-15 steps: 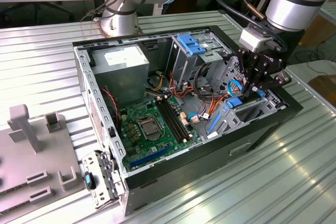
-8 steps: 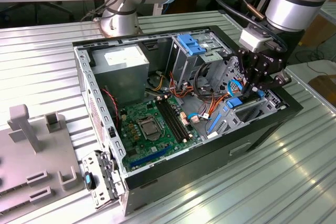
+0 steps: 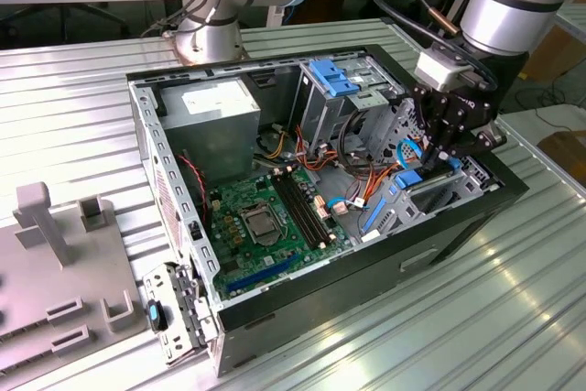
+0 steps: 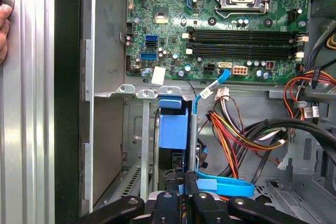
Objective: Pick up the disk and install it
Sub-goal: 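Insert the second disk wire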
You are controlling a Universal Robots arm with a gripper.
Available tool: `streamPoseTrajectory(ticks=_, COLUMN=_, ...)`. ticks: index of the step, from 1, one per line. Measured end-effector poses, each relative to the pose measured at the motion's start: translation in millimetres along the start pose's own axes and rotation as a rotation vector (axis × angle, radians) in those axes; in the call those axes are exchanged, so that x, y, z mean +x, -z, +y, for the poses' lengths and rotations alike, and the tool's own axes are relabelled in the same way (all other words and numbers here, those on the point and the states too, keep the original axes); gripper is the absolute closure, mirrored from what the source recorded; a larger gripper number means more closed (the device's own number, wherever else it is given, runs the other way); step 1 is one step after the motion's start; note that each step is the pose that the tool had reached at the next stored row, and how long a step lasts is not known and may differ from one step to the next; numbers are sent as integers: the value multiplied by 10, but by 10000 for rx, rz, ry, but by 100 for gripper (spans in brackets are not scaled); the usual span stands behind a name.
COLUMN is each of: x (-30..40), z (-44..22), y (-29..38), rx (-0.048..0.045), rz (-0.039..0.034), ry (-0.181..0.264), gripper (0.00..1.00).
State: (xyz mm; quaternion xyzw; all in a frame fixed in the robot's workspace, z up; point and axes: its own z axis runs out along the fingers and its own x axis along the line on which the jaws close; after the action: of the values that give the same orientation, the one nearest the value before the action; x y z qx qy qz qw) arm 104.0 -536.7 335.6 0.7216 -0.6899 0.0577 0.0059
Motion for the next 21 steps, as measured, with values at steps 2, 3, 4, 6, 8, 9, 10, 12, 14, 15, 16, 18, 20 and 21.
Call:
streamPoseTrajectory(ticks=2, x=0, z=0, y=0, rx=0, rz=1, ry=0, gripper=84)
streamPoseTrajectory(ticks=3, x=0, z=0, y=0, rx=1, rz=1, ry=0, gripper=84)
streamPoseTrajectory(ticks=4, x=3, z=0, y=-5, rx=2, rz=-11, ry=0, gripper=83)
streamPoseTrajectory(ticks=6, x=20, z=-7, y=108, rx=7, rz=-73, ry=-5, gripper=76)
streamPoseTrajectory(ticks=8, x=31, z=-15, y=229, rx=7, rz=-74, ry=-6, gripper=76)
streamPoseTrajectory(ticks=9, x=31, z=-15, y=228, rx=8, rz=-77, ry=-6, gripper=76)
streamPoseTrajectory(ticks=10, x=31, z=-15, y=228, rx=8, rz=-79, ry=-6, gripper=76)
streamPoseTrajectory(ticks=12, x=31, z=-15, y=229, rx=7, rz=-77, ry=-6, gripper=78)
streamPoseTrajectory(ticks=14, x=31, z=-15, y=229, rx=7, rz=-80, ry=-6, gripper=89)
streamPoseTrajectory(ticks=15, x=31, z=-15, y=229, rx=7, rz=-82, ry=-6, gripper=89)
streamPoseTrajectory(ticks=16, x=31, z=-15, y=230, rx=8, rz=-82, ry=-6, gripper=89)
streamPoseTrajectory(ticks=18, x=31, z=-16, y=230, rx=7, rz=-84, ry=-6, gripper=89)
streamPoseTrajectory(ticks=20, x=31, z=-15, y=230, rx=8, rz=-92, ry=-7, gripper=89)
streamPoseTrajectory(ticks=21, x=31, z=-15, y=229, rx=8, rz=-99, ry=-7, gripper=89)
